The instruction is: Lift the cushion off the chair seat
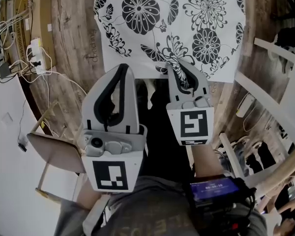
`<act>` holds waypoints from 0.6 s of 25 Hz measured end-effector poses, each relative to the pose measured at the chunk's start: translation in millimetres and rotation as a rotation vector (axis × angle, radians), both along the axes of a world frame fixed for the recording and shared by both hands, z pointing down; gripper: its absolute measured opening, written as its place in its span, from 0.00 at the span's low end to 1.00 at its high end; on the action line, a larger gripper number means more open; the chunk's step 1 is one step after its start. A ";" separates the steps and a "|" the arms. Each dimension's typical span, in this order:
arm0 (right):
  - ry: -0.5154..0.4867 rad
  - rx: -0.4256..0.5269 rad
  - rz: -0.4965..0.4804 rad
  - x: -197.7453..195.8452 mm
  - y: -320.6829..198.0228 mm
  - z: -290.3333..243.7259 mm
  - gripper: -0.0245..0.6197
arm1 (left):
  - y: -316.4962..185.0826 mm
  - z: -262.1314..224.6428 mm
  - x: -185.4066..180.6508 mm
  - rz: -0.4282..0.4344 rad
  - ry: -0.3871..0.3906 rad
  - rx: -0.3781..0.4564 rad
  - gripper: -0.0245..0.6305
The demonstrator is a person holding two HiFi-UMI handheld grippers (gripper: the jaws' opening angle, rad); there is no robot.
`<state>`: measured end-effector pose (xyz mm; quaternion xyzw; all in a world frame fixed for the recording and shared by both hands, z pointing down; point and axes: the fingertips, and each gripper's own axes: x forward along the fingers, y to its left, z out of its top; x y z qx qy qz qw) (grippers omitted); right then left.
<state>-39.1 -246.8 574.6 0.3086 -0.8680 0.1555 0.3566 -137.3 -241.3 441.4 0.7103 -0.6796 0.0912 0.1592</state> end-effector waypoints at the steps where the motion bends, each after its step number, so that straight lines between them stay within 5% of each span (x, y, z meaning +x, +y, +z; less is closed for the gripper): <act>1: -0.002 0.005 0.002 0.4 -1.6 -3.2 0.09 | -0.4 -3.1 -0.8 -0.001 -0.001 0.004 0.05; 11: -0.071 0.114 0.011 -10.7 8.6 -18.1 0.08 | 19.9 -8.6 -7.1 -0.004 -0.047 0.068 0.05; 15: -0.103 0.080 0.035 -12.0 9.4 16.3 0.08 | 16.9 28.2 -4.9 0.013 -0.072 0.014 0.05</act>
